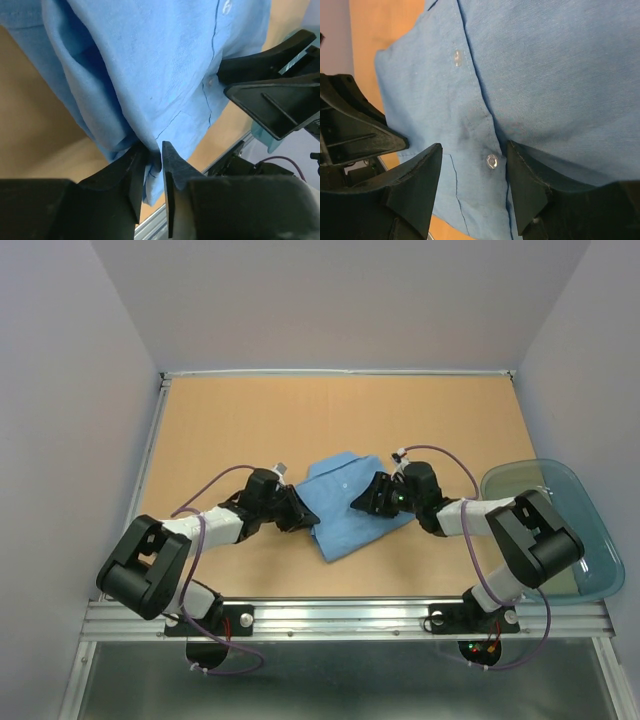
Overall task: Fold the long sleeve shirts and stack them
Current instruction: Fold the shirt
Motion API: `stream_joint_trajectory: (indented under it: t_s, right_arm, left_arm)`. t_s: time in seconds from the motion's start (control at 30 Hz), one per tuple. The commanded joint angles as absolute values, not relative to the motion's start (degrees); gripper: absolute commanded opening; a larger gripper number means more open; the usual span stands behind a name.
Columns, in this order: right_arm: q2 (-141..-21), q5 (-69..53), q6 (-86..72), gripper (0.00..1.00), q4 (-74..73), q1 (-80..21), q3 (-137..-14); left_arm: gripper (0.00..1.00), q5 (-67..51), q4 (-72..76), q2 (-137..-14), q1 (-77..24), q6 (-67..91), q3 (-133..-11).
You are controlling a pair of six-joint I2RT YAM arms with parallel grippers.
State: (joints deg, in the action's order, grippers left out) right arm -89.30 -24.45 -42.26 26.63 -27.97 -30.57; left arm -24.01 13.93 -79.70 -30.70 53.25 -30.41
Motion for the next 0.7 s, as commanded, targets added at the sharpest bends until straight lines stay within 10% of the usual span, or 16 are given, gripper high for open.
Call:
stream_joint_trajectory:
  t_s: [0.0, 0.27, 0.5, 0.67]
  right_arm:
    - [-89.8, -23.6, -44.7, 0.60, 33.0, -28.7, -28.7]
    - [-88.7, -22.1, -44.4, 0.60, 33.0, -28.8, -28.6]
    - [-87.3, -23.3, -42.8, 0.60, 30.9, -29.0, -30.0]
    - [-83.3, -24.6, -38.9, 0.60, 23.7, -30.6, -33.7]
  left_arm:
    - [0.26, -27.3, 21.6, -80.1, -31.0, 57.5, -26.7]
    - [0.25, -32.8, 28.3, -85.6, -31.0, 61.3, -22.9]
    - [0.54, -31.2, 28.7, -82.1, -31.1, 61.3, -23.5]
    - [0.54, -31.6, 28.8, -83.2, -31.0, 62.4, -22.9]
